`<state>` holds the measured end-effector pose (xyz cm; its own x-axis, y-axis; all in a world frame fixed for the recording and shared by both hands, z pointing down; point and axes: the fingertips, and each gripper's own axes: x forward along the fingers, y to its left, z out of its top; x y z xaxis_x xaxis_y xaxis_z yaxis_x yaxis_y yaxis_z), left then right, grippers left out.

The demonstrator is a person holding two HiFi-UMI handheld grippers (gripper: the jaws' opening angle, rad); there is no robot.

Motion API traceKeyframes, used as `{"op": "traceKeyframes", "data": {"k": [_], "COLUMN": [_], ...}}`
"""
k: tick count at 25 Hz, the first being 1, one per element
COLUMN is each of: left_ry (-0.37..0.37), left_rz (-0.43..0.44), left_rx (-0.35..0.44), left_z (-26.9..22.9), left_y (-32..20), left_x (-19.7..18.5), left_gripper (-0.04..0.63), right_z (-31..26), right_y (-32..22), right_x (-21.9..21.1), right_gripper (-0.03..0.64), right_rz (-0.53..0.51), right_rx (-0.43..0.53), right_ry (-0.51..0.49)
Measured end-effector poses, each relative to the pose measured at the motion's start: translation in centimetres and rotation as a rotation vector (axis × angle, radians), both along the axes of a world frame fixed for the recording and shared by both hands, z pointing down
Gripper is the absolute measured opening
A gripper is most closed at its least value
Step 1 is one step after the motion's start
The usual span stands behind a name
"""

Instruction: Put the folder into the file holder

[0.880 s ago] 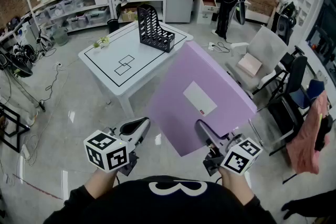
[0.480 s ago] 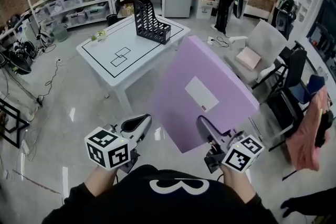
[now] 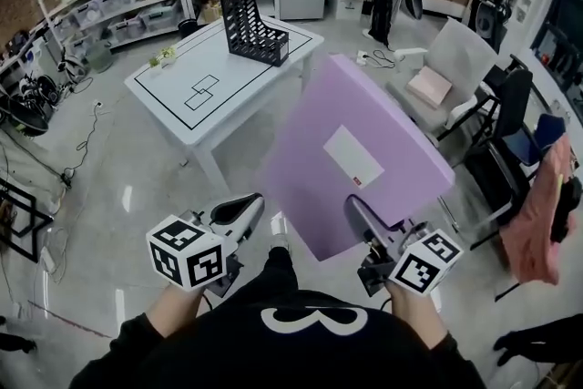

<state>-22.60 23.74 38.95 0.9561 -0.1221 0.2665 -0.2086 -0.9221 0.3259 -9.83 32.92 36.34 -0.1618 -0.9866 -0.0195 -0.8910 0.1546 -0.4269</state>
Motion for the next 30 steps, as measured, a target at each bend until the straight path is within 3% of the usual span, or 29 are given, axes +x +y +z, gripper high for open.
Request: {"op": "traceKeyframes", "data": {"k": [12, 23, 30], "left_ry": [-0.006, -0.043, -0.043], "left_rz": [0.048, 0.033, -0.027], "left_rx": [-0.047, -0.154, -0.162], "left_z": [3.2, 5.9, 6.9], "left_y": [-9.6, -26.1, -37.1], "left_x": [7.1, 17.2, 20.6], "left_gripper": [0.005, 0.005, 0.005], "right_z": [2.8, 4.1, 4.1], "right_y": [-8.6, -25.0, -35.9], "right_x": [6.6, 16.7, 21.4], "right_gripper": [0.129, 0.129, 0.129], "right_rz": [0.069, 0.064, 0.017], "right_rx": [-0.049, -0.129, -0.146], "right_ry": [-0.021, -0.063, -0.037]}}
